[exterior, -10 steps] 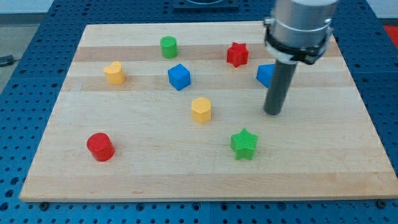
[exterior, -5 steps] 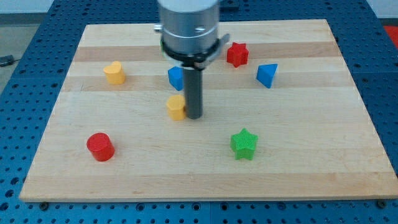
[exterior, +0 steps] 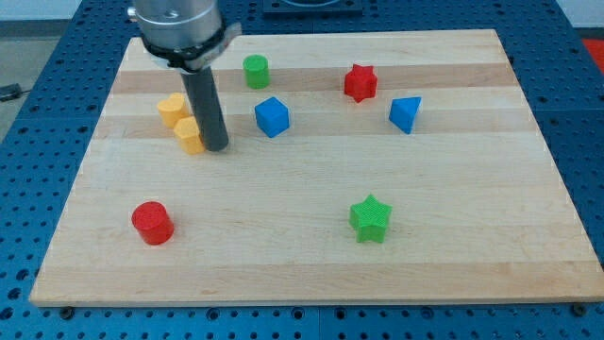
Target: Drag the hexagon to the top left side of the board
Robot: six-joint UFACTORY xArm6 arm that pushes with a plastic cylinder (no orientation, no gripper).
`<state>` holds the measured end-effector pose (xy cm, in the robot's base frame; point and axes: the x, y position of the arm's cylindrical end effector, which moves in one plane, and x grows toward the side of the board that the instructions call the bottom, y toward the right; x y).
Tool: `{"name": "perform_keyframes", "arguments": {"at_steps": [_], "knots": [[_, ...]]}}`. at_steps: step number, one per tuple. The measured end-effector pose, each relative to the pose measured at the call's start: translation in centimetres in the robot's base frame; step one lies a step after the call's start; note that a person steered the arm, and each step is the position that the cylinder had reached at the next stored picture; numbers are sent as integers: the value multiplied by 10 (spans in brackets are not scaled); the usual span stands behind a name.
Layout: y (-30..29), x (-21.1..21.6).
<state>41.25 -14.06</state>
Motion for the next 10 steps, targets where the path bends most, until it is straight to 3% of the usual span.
{"name": "perform_keyframes", "arguments": {"at_steps": [2, 4, 8, 10], "knots": [[-65, -8], [-81, 31], [-105, -76], [-125, -98]]}}
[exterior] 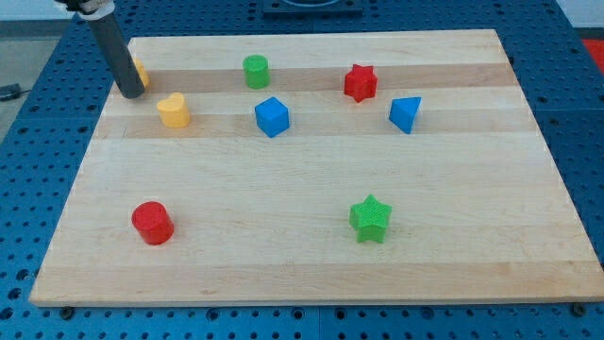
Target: Drag the hexagon to the top left side of the board
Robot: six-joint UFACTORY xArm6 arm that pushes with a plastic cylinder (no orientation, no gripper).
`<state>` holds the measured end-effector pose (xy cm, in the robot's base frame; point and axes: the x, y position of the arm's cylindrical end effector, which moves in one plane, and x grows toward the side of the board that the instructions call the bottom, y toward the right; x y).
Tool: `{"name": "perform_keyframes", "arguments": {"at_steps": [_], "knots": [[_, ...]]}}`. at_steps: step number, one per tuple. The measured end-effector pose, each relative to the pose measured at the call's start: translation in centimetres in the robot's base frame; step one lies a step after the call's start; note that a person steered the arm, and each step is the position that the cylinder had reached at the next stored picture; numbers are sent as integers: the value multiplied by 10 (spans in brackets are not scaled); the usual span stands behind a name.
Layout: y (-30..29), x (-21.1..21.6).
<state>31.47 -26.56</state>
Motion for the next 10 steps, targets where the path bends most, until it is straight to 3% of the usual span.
{"name": "perform_keyframes", "arguments": {"at_steps": [5, 10], "knots": [[-10, -16], [-11, -70]]}}
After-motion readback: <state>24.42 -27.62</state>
